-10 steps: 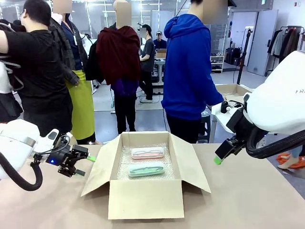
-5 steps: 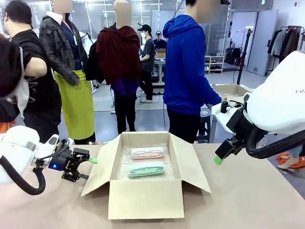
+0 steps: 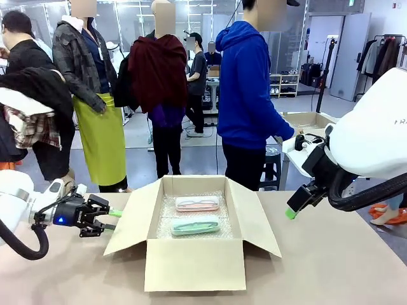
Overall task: Pack the glasses set securely to prepare it for shipping.
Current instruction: Position the Package Box on the left side of the table.
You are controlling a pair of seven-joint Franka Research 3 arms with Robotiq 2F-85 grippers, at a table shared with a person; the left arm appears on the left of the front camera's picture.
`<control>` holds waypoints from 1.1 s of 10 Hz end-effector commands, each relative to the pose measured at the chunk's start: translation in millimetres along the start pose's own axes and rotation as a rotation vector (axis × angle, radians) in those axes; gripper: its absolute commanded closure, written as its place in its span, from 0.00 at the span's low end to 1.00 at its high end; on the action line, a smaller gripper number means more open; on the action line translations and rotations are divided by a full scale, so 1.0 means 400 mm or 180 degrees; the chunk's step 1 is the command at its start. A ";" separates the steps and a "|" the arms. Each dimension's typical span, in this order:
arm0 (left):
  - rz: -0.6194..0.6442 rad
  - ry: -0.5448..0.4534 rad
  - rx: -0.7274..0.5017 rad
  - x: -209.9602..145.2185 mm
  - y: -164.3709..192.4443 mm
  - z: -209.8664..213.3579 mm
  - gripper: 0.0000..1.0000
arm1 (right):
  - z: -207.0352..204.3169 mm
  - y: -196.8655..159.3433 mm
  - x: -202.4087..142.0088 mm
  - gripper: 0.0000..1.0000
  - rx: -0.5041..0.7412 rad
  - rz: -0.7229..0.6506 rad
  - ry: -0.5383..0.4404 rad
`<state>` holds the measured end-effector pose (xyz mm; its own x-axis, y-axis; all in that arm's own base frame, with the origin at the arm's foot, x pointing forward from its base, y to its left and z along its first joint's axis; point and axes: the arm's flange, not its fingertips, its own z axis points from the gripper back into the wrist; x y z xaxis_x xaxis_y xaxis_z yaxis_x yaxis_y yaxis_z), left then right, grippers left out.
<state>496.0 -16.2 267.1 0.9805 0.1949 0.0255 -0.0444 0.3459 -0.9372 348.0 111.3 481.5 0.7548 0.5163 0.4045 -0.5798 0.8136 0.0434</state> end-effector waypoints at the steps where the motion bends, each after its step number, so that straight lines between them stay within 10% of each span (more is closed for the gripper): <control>1: 0.0076 0.0006 -0.0210 0.025 0.005 0.014 1.00 | 0.001 0.010 -0.004 0.00 -0.0022 -0.0070 0.0025; 11: 0.0012 0.0135 -0.0349 0.008 -0.013 0.020 1.00 | 0.001 0.010 -0.004 0.00 -0.0022 -0.0070 0.0025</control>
<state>498.1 -9.1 274.4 0.9881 0.1533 0.0093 -0.0290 0.2460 -0.9688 348.0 111.3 481.5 0.7550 0.5162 0.4045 -0.5796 0.8137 0.0434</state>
